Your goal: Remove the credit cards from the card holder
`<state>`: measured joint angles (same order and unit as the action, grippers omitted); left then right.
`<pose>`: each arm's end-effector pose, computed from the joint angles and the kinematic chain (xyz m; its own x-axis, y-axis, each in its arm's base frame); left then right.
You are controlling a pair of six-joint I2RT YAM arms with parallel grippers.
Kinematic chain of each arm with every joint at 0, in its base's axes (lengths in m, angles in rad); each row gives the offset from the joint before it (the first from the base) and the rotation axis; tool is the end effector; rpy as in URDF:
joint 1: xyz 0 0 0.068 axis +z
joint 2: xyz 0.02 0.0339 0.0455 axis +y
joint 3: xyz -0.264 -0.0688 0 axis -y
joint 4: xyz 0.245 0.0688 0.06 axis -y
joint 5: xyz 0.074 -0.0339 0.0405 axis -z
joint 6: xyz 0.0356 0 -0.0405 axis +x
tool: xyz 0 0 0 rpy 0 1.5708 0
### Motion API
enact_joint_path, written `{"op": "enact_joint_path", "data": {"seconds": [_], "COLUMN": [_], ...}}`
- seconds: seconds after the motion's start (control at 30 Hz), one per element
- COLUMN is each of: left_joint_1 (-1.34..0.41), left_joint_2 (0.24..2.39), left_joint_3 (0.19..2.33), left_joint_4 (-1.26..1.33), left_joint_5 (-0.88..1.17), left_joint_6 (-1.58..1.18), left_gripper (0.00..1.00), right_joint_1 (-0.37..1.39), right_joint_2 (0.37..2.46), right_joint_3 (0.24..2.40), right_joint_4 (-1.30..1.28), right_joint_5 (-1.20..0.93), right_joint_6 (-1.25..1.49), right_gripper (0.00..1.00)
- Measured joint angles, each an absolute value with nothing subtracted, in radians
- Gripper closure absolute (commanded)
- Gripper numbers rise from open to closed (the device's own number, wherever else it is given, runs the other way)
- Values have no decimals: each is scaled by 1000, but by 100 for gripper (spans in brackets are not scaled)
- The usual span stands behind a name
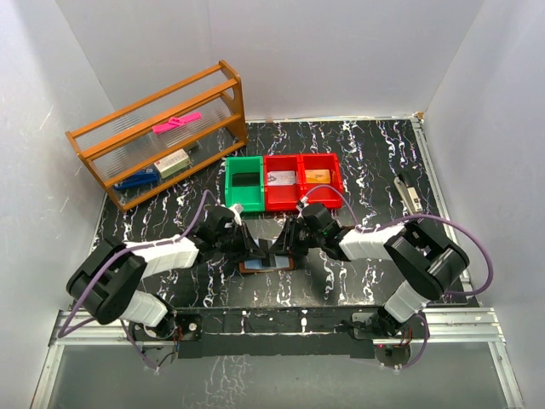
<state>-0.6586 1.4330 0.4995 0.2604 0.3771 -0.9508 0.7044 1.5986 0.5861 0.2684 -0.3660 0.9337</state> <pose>0.1988 -0.1704 0.1470 -0.9349 -0.2333 -0.2675 0.0616 0.6354 -0.7697 0.2104 0.1955 0.1287 -0.9544 0.1740 -0.2428 -0.0642 0.6744 0.7356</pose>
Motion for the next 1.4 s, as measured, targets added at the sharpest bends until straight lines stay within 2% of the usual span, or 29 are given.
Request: {"op": "enact_joint_path", "data": {"seconds": [0.1, 0.33, 0.57, 0.7, 0.83, 1.07, 1.4], "left_joint_1": [-659, -659, -659, -659, -659, -659, -657], "left_joint_2": [1382, 1172, 1034, 974, 929, 920, 899], "left_joint_3": [504, 505, 505, 488, 454, 445, 445], "left_joint_4": [207, 47, -16, 0, 39, 124, 192], "left_joint_5": [355, 283, 249, 245, 254, 308, 396], "left_joint_6": [-933, -855, -812, -804, -801, -800, -801], "left_gripper": [100, 100, 100, 100, 100, 100, 100], "right_joint_1": [704, 704, 698, 678, 646, 646, 636], "right_joint_2": [1576, 1446, 1312, 1248, 1247, 1327, 1395], "right_joint_3": [587, 587, 541, 470, 462, 479, 484], "right_joint_4": [243, 168, 242, 283, 342, 501, 666], "right_joint_5": [-360, -300, -255, -249, -353, -579, -732], "right_joint_6": [925, 890, 872, 859, 834, 843, 905], "right_gripper": [62, 45, 40, 41, 43, 51, 70]}}
